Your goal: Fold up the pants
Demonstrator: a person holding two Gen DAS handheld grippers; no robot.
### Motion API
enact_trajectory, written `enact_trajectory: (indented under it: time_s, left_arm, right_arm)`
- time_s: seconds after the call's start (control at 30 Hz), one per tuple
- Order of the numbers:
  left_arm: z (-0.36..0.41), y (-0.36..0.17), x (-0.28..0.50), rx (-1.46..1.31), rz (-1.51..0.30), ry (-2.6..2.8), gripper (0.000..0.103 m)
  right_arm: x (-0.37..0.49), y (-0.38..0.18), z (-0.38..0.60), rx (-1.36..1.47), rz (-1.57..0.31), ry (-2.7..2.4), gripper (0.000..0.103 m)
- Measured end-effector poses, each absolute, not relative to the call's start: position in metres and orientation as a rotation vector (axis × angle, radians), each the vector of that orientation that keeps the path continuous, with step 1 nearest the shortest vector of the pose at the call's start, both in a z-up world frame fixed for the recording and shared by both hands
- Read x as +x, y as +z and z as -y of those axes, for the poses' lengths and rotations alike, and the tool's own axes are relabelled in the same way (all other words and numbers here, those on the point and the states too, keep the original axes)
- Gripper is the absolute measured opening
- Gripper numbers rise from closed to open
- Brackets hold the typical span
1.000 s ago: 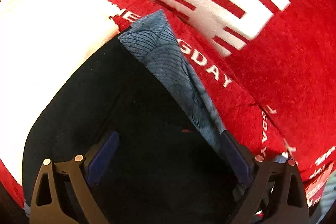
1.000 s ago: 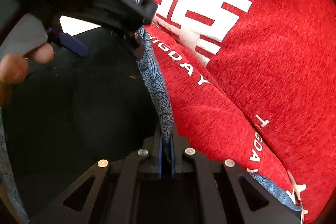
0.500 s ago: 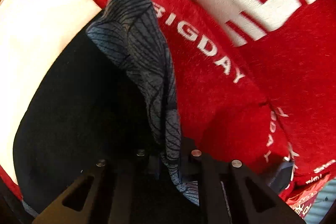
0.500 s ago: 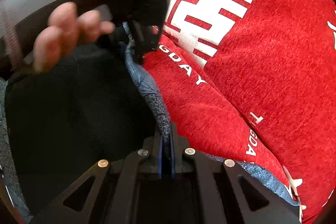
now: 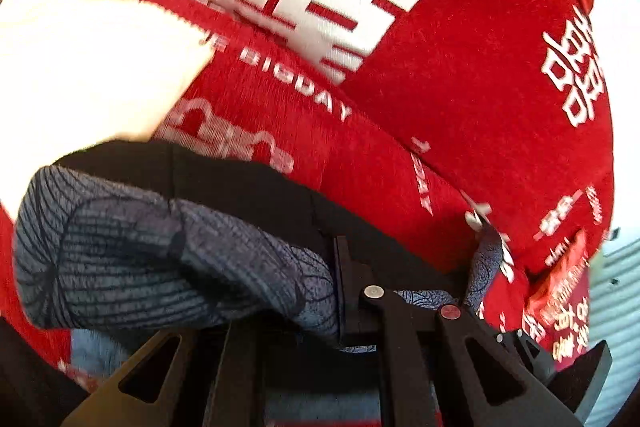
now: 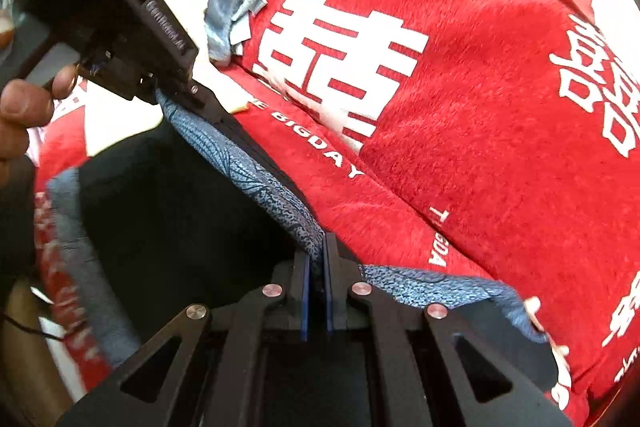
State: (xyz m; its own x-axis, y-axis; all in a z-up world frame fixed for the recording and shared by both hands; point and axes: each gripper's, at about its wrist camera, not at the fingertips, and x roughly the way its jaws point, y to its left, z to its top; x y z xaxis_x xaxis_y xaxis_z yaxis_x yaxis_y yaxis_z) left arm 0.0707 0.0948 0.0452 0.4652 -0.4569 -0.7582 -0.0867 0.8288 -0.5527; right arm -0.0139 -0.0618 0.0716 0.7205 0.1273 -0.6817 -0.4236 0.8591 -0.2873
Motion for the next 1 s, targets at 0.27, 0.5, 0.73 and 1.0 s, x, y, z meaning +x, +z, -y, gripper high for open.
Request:
enact_trajectory:
  time_s: [0.27,0.5,0.73,1.0]
  left_arm:
    - [-0.124,-0.009,0.012,-0.665,-1.126,-0.31,0.012]
    - [-0.125,-0.038,-0.01,-0.61,-1.178,-0.249,0.012]
    - [-0.138,-0.023,-0.025,-0.639,-1.207,-0.245,0.014]
    - [-0.161,0.007,-0.044,-0.582,-1.197,-0.241,0.014]
  right_arm:
    - [-0.069,0.037,0.042,-0.373,-0.824,0.302,0.006]
    - [-0.084,0.0,0.021,-0.384,-0.924,0.3,0.006]
    - [-0.089,-0.011,0.018,-0.356,-0.939,0.248,0.006]
    - [-0.101,-0.013,0.001,-0.427,-0.948,0.223,0.023]
